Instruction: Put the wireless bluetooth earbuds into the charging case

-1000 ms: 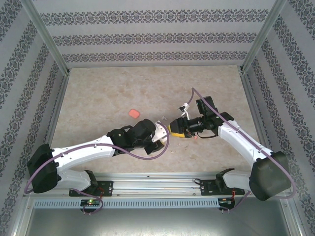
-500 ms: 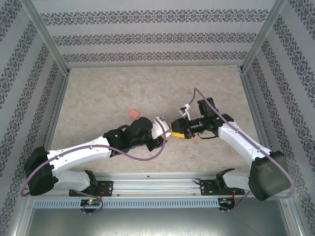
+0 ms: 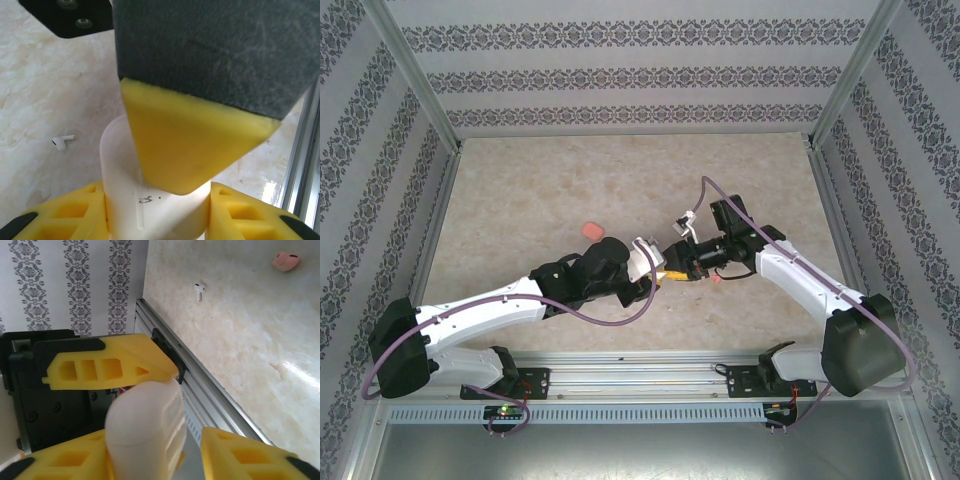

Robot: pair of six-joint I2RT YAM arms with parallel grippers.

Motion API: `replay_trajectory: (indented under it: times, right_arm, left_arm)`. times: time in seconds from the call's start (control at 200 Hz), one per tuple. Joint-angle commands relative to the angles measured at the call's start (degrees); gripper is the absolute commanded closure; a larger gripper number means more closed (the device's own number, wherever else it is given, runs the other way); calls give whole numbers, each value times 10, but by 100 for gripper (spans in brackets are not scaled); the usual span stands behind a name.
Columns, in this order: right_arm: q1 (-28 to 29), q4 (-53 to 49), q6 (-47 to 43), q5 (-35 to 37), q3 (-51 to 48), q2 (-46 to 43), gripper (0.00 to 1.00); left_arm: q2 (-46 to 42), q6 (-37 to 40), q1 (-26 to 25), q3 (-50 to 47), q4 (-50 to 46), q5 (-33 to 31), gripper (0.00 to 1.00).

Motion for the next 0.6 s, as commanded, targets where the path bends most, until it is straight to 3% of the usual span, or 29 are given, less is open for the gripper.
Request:
replay_trajectory:
  times: [0.0, 0.22, 0.37, 0.594]
  right_arm:
    - [5, -15, -13, 6, 17, 11, 63]
    - [5, 2, -2, 22, 18, 9, 83]
    - [1, 48, 19, 38, 16, -5, 93]
    - [-40, 219, 120, 83, -5, -28, 95]
  left_arm:
    - [-1, 14, 6, 16, 14, 9, 62]
    - [-2, 3, 15, 22, 4, 12, 55]
    - [-19, -25, 40, 39, -18, 26, 30]
    - [-40, -155, 161, 95, -61, 156, 23]
